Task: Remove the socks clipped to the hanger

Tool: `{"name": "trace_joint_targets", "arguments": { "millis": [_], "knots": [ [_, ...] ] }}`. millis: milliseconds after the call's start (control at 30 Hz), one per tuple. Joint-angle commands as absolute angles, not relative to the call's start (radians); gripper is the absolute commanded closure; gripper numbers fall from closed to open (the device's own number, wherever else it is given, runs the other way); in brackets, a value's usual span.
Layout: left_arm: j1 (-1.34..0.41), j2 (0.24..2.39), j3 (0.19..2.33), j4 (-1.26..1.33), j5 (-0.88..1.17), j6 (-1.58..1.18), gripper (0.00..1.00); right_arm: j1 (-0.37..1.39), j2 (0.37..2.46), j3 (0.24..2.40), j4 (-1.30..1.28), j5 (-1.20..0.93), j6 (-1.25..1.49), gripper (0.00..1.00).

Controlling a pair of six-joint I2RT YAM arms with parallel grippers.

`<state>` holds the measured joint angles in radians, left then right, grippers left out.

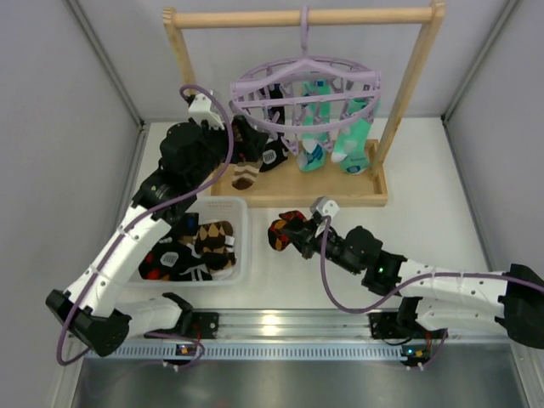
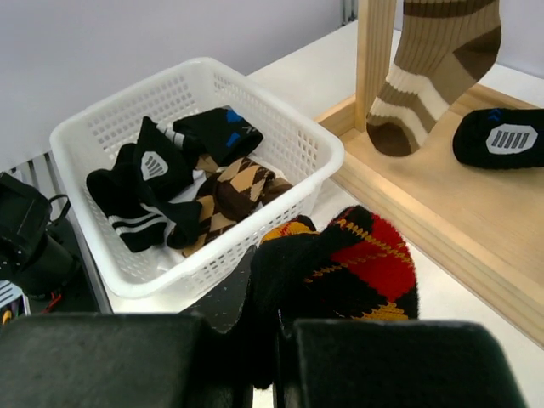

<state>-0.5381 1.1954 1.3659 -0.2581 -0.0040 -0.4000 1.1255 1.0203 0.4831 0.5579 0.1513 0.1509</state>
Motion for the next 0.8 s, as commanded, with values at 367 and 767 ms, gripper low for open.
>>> {"name": "trace_joint_targets", "arguments": {
  "millis": [367,767],
  "knots": [
    [-0.534,0.815,1.258,-0.799,-0.698,-0.448,0.02,1.173,1.365,0.958,0.37,-0.144,0.121,1.0],
    [-0.535,0.618,1.207,-0.933,-0.842,-0.37,0.02,1.27,1.81,1.402,0.218,-0.132,0.095,0.52]
  ]
}}
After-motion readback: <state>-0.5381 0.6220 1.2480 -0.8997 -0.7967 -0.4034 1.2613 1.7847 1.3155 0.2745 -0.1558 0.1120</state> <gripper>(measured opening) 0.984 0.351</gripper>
